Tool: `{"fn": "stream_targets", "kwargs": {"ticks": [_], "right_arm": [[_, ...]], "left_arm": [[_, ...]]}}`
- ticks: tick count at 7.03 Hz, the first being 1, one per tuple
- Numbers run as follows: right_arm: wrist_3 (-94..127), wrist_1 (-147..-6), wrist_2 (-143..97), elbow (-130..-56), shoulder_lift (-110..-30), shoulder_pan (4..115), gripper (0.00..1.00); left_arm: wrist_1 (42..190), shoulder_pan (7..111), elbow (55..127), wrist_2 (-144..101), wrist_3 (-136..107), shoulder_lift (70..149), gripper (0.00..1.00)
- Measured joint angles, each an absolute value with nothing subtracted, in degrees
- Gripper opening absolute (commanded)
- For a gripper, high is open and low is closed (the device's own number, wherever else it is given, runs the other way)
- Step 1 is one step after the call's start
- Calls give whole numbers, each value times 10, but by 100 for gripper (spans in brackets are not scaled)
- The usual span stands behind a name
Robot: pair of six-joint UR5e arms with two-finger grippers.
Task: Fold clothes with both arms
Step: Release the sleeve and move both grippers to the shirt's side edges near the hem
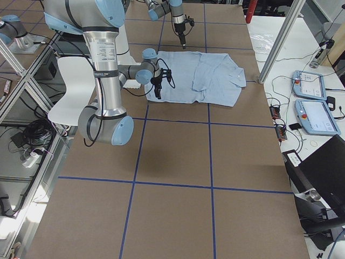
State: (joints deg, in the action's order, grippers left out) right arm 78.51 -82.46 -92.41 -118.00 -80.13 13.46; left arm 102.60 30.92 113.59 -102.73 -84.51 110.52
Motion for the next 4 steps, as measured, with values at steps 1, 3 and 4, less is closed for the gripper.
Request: {"fn": "stream_targets", "kwargs": {"ticks": [1,3,4], "right_arm": [[788,-825,-926,-1179,-806,128,92],[789,-826,-937,-1176,-812,125,81],[789,-826,-944,-1176,-813,123,71]], "left_arm": [[1026,308,1135,-1027,-845,1105,100],[1026,307,1135,-1027,-845,1106,100],[1026,307,1135,-1027,-845,1106,100]]}}
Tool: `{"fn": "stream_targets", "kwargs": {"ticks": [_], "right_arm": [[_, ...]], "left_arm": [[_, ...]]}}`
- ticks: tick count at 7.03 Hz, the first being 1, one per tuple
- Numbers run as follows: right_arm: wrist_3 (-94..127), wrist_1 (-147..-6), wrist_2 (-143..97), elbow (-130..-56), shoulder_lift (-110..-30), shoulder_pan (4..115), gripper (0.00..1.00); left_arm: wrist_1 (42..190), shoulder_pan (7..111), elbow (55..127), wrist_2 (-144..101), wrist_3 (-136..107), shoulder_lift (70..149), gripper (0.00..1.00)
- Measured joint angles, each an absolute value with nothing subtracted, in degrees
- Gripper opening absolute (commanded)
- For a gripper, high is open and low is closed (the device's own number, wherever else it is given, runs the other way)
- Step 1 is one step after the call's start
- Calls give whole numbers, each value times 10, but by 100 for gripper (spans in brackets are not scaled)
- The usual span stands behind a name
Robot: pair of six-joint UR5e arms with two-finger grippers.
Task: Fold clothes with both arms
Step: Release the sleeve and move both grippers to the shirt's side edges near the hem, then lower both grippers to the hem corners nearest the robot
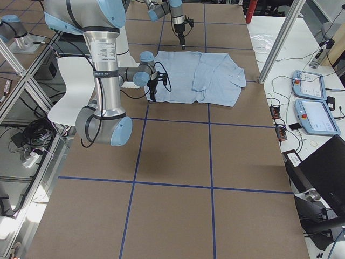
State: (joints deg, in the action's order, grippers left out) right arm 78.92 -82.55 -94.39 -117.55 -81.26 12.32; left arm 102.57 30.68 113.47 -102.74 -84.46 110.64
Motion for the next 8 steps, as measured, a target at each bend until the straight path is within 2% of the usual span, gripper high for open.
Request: {"fn": "stream_targets", "kwargs": {"ticks": [1,3,8], "right_arm": [[789,-826,-947,-1175,-814,120,66],[789,-826,-953,-1174,-817,117,64],[789,-826,-971,-1176,-828,118,3]], "left_arm": [[1026,307,1134,-1027,-845,1106,100],[1026,307,1134,-1027,-845,1107,100],[1026,307,1132,-1027,-846,1107,100]]}}
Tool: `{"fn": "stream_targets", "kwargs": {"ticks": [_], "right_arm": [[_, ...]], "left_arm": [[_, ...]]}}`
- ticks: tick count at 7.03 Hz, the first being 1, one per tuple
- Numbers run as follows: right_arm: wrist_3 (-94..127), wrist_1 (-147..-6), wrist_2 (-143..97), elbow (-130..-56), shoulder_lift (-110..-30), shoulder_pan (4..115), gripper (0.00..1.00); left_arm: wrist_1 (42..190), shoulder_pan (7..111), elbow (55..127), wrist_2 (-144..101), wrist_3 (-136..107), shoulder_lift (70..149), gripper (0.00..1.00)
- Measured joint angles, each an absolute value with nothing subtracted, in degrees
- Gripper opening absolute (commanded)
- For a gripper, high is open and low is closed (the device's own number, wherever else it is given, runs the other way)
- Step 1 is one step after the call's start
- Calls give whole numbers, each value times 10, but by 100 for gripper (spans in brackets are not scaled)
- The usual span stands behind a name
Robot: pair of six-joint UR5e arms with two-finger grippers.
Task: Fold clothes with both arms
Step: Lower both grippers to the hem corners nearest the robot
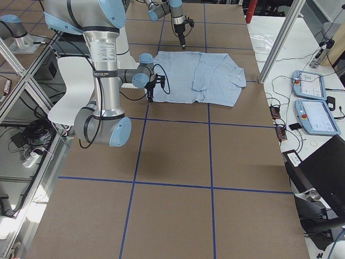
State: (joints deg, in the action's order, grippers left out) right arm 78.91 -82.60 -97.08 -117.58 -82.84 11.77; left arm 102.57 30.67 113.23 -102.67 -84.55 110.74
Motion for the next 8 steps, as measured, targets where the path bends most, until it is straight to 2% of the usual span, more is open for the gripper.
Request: {"fn": "stream_targets", "kwargs": {"ticks": [4,6,8], "right_arm": [[790,-825,-964,-1183,-830,118,0],[804,-825,-961,-1185,-823,117,0],[813,-824,-960,-1186,-820,115,0]], "left_arm": [[1026,307,1131,-1026,-846,1102,100],[1029,303,1139,-1025,-853,1068,100],[1057,253,1161,-992,-906,1013,100]]}}
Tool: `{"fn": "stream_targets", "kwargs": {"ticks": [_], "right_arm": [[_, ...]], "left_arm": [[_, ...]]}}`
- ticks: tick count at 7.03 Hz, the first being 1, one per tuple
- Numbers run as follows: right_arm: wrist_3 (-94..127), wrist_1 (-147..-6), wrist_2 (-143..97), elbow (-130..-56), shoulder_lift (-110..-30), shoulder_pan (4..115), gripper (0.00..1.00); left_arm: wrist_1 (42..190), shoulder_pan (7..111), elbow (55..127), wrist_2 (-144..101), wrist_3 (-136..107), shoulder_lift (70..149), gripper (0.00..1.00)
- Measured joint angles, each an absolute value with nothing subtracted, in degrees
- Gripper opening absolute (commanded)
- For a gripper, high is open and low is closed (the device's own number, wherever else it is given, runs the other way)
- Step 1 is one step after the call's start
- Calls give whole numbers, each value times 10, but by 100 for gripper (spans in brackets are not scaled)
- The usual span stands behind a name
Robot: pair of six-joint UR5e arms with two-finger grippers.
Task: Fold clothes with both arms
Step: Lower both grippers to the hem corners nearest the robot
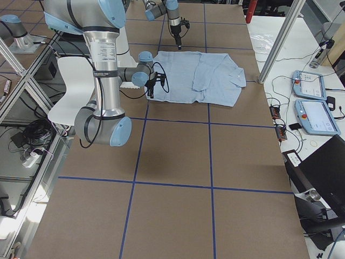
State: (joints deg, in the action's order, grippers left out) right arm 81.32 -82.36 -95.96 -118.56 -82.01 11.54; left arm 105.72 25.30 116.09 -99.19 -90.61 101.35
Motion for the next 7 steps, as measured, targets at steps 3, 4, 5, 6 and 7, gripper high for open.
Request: {"fn": "stream_targets", "kwargs": {"ticks": [3,4,5,6,7], "right_arm": [[815,-821,-958,-1194,-818,114,0],[815,-821,-958,-1199,-818,115,0],[815,-821,-958,-1200,-818,117,0],[815,-821,-958,-1201,-816,119,0],[815,-821,-958,-1201,-813,121,0]], "left_arm": [[1134,157,1188,-927,-986,927,98],[1137,136,1190,-917,-999,920,97],[1137,125,1188,-914,-1004,918,96],[1135,121,1184,-913,-1005,917,96],[1135,120,1180,-912,-1005,916,94]]}}
